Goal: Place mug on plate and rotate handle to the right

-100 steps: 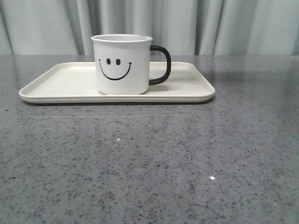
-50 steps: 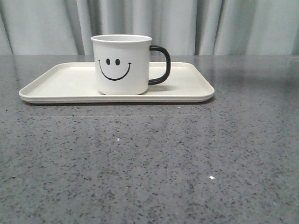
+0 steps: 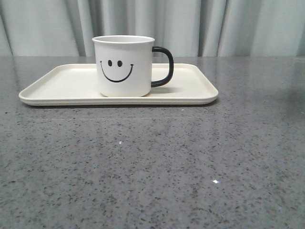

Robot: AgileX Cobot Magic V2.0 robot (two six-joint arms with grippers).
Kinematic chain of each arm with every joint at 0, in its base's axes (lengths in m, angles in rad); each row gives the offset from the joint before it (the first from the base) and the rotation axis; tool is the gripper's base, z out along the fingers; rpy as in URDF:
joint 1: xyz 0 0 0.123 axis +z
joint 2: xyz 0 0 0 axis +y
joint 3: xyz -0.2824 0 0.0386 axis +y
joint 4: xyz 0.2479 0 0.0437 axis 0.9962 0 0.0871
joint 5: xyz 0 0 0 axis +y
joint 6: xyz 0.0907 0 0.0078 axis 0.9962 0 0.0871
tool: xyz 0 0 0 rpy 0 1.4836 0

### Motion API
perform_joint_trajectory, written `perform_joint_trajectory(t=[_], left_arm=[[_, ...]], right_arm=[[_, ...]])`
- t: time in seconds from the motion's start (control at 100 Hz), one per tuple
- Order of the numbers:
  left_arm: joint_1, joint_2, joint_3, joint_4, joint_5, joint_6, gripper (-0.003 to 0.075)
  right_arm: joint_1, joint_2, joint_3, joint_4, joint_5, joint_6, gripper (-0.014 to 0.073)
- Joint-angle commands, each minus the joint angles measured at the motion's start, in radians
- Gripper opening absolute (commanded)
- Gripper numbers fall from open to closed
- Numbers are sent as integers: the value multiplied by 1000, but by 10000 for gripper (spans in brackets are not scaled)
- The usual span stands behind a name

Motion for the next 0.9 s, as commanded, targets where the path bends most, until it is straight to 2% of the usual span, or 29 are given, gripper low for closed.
perform_joint_trajectory(t=[0.0, 0.25, 0.41, 0.61, 0.89], left_arm=[[3, 0, -25, -11, -76, -8, 463], [3, 0, -25, -11, -76, -8, 463], [3, 0, -25, -11, -76, -8, 463], [3, 0, -25, -11, -76, -8, 463], [3, 0, -25, -11, -80, -8, 463]], right_arm=[[-26, -84, 82, 18, -129, 23, 405], [-111, -297, 405, 18, -287, 108, 405], [-160, -427, 545, 18, -325, 153, 405], [-163, -545, 618, 18, -301, 175, 403], [-163, -557, 626, 18, -284, 177, 395]])
